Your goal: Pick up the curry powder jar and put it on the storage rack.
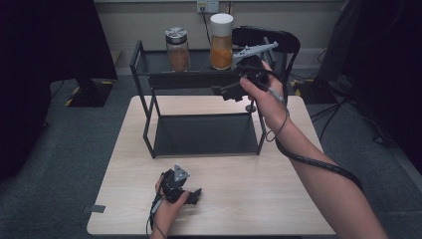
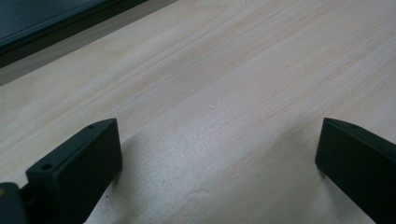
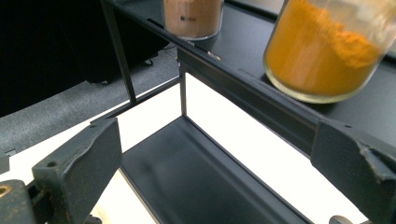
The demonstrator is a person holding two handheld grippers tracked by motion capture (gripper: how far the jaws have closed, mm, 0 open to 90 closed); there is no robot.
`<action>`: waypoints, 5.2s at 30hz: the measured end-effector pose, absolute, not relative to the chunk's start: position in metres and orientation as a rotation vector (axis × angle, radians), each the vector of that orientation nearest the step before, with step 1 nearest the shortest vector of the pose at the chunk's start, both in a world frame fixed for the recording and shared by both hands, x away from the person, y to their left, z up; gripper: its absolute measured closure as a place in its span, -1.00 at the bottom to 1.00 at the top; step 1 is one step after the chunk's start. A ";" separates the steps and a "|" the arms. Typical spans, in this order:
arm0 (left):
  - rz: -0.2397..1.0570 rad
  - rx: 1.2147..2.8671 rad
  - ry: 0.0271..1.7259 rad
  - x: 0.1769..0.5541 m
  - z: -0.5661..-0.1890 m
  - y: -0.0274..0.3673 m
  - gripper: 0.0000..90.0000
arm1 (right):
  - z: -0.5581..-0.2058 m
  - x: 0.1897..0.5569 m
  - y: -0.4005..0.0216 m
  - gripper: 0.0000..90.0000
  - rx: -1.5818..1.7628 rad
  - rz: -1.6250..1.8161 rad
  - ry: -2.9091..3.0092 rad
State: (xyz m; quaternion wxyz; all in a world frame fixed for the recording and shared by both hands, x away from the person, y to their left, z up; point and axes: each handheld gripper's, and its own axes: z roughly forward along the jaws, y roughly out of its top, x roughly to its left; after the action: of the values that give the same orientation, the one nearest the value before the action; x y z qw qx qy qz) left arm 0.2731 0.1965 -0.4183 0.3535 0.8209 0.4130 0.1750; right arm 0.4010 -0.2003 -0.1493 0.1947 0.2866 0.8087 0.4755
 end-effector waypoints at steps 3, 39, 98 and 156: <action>0.452 2.123 1.068 0.273 -0.418 0.197 -1.00 | -0.152 0.399 -0.199 -0.97 0.789 1.324 2.275; 0.454 2.122 1.067 0.273 -0.419 0.197 -1.00 | -0.223 0.395 -0.192 -0.97 0.777 1.313 2.398; 0.456 2.123 1.066 0.273 -0.419 0.197 -1.00 | -0.378 0.350 -0.270 -0.96 0.795 1.306 2.556; 0.456 2.122 1.066 0.273 -0.419 0.197 -1.00 | -0.406 0.302 -0.374 -0.96 0.861 1.037 2.547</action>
State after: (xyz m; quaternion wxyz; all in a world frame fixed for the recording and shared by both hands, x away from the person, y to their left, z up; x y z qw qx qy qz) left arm 0.2728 0.1965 -0.4187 0.3537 0.8208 0.4123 0.1764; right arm 0.3016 -0.3736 -0.4059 0.1295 0.2962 0.8764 0.3570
